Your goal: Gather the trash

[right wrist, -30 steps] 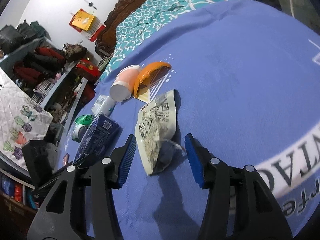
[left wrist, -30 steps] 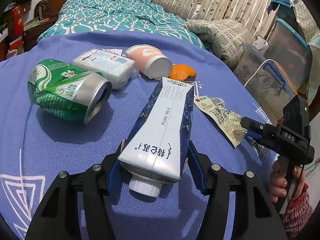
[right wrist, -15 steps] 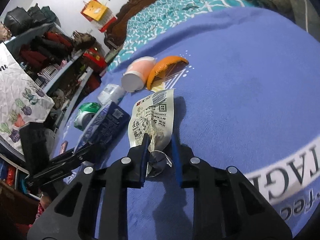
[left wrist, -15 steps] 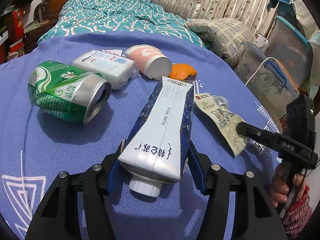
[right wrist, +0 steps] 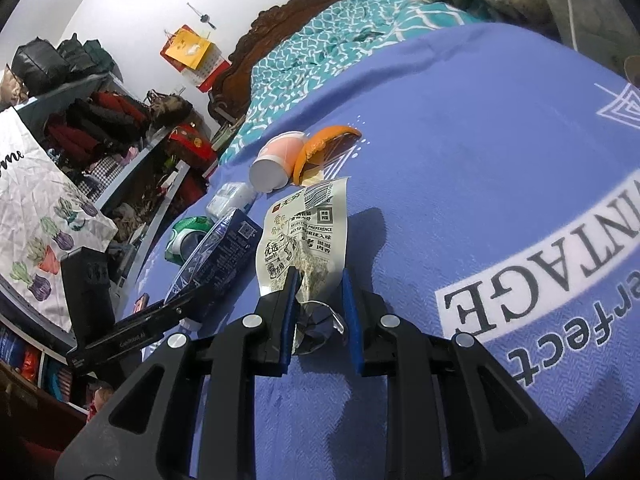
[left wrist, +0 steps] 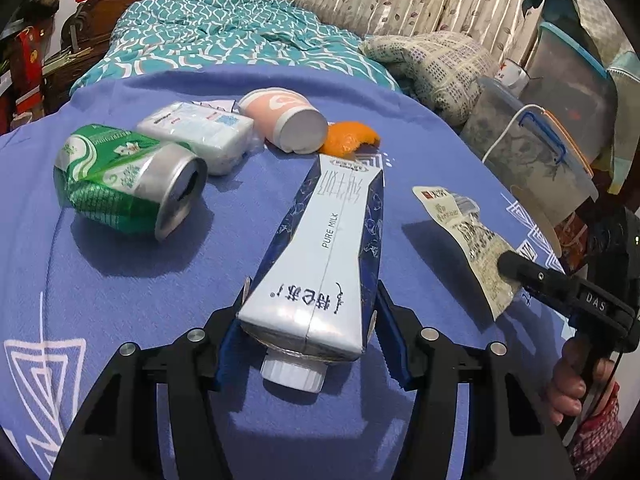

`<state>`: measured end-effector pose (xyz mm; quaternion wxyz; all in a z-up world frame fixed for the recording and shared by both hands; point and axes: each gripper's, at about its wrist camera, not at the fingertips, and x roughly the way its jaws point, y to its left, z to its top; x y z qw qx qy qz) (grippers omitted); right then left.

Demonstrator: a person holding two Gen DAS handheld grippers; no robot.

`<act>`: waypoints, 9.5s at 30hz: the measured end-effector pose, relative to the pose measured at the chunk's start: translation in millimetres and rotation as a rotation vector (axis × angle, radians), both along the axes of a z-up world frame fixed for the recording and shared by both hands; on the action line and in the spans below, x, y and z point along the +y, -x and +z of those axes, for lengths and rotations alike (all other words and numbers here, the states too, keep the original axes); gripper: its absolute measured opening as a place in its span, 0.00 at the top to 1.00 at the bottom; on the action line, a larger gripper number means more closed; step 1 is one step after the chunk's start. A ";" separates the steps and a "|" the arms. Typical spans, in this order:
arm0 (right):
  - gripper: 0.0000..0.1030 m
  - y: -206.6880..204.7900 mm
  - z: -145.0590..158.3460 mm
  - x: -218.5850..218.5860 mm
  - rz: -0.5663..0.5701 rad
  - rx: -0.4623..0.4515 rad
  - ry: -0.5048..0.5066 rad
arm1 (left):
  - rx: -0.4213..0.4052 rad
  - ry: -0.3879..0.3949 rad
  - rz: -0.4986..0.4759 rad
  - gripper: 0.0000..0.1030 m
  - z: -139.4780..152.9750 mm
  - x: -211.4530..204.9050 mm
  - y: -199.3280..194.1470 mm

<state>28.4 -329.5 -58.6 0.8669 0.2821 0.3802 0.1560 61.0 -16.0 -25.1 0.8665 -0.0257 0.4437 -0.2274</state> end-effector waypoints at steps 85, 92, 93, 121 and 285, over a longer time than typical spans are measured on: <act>0.76 -9.4 1.2 7.4 0.014 0.011 0.017 | -0.024 0.009 -0.047 0.51 4.1 -17.5 4.3; 0.76 -9.0 1.4 7.8 0.014 0.010 0.018 | -0.025 0.010 -0.046 0.51 3.6 -17.0 4.7; 0.76 -9.0 1.4 7.9 0.014 0.010 0.018 | -0.024 0.010 -0.046 0.51 3.5 -16.9 4.7; 0.76 14.4 14.9 -67.2 -0.138 -0.007 0.023 | 0.056 0.100 -0.209 0.52 16.2 -95.4 -3.9; 0.88 -11.7 -3.2 26.0 0.081 0.007 0.055 | 0.291 0.728 -0.051 0.76 -37.6 39.2 0.6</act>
